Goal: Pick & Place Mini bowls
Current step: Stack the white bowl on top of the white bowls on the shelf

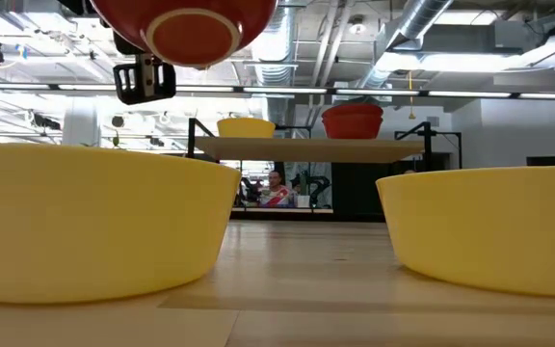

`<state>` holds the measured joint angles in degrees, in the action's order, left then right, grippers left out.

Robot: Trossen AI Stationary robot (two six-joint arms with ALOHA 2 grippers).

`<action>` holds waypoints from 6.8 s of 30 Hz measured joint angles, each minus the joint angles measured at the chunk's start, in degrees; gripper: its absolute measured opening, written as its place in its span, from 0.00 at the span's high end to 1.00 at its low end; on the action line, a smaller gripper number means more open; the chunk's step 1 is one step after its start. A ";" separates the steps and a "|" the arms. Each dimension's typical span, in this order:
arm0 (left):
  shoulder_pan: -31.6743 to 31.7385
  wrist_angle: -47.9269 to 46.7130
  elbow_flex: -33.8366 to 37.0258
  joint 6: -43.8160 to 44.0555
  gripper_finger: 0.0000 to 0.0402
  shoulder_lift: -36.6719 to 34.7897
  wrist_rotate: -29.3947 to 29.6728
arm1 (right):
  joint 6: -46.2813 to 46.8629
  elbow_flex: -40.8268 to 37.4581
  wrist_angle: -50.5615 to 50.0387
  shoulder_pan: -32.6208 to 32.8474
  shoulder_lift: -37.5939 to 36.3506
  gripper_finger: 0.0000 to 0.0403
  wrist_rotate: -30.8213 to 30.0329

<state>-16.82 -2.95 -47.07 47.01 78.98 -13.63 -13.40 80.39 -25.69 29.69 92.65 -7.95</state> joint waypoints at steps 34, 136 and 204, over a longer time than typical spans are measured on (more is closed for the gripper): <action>2.21 0.04 -0.02 0.45 0.98 0.00 -3.61 | -12.62 6.44 -2.08 -1.48 10.85 0.78 0.58; 25.58 -8.80 0.00 -34.11 0.86 -24.48 3.97 | -17.59 33.65 -56.93 -31.92 -3.37 1.00 -16.21; 32.33 -5.98 0.00 -46.79 0.86 -24.52 10.86 | -28.61 19.23 -45.65 -51.21 1.00 1.00 -9.91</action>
<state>15.51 -8.93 -47.07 0.23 54.46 -2.77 -42.01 99.62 -71.34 -21.52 93.65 -17.86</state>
